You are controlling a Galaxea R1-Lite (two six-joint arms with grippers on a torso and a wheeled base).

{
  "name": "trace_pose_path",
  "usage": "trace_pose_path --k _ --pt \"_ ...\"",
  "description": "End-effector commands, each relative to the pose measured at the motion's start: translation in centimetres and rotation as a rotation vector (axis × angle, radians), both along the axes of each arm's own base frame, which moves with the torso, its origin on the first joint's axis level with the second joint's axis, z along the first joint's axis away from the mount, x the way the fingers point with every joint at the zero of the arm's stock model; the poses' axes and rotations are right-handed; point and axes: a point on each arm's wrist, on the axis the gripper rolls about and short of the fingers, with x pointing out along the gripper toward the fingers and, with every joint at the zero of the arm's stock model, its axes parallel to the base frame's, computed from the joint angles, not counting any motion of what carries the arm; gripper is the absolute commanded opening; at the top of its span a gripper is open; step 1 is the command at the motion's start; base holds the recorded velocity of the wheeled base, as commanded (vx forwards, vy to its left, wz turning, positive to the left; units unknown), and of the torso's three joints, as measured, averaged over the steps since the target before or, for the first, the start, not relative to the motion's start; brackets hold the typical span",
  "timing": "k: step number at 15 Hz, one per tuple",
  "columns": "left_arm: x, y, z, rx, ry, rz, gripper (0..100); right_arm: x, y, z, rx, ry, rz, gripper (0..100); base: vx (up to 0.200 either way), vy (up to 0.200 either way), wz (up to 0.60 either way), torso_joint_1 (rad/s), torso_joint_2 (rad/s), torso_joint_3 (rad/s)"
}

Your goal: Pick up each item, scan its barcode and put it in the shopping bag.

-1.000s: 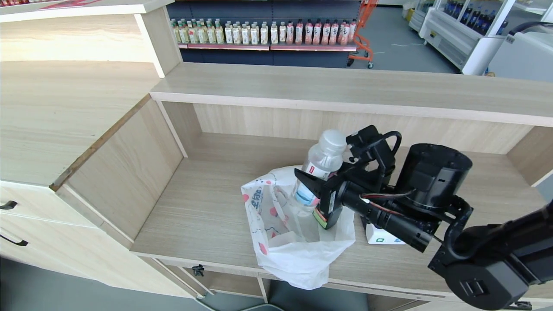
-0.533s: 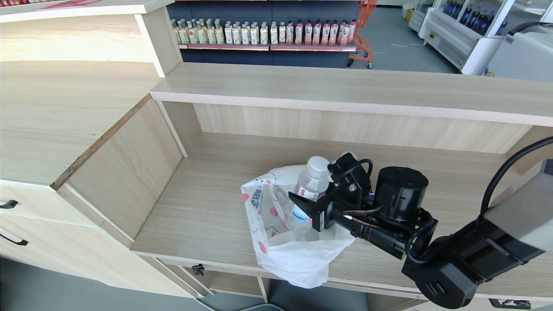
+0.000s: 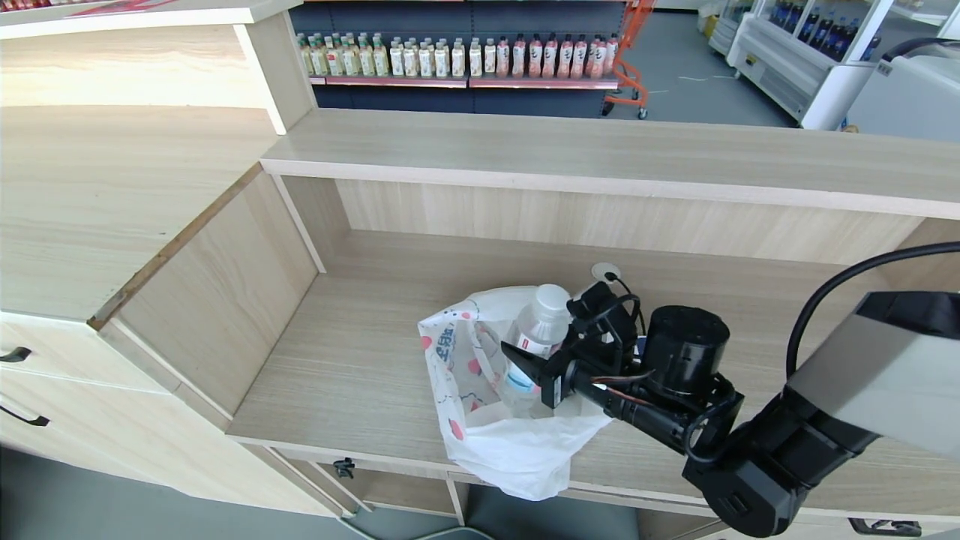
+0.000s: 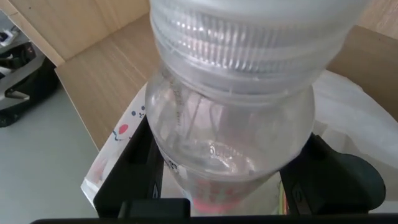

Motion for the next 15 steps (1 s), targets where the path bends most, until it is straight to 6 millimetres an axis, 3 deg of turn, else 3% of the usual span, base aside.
trace_pose_path --k 1,15 --pt "0.0 0.0 0.0 0.000 0.000 0.000 100 0.0 0.0 -1.3 -0.021 0.026 0.008 0 0.000 0.000 0.00 0.000 0.00 0.000" --pt "0.0 0.0 0.0 0.000 -0.002 0.000 100 0.8 -1.3 -3.3 -0.080 0.011 0.034 0 0.000 0.000 0.00 0.000 0.00 0.000"
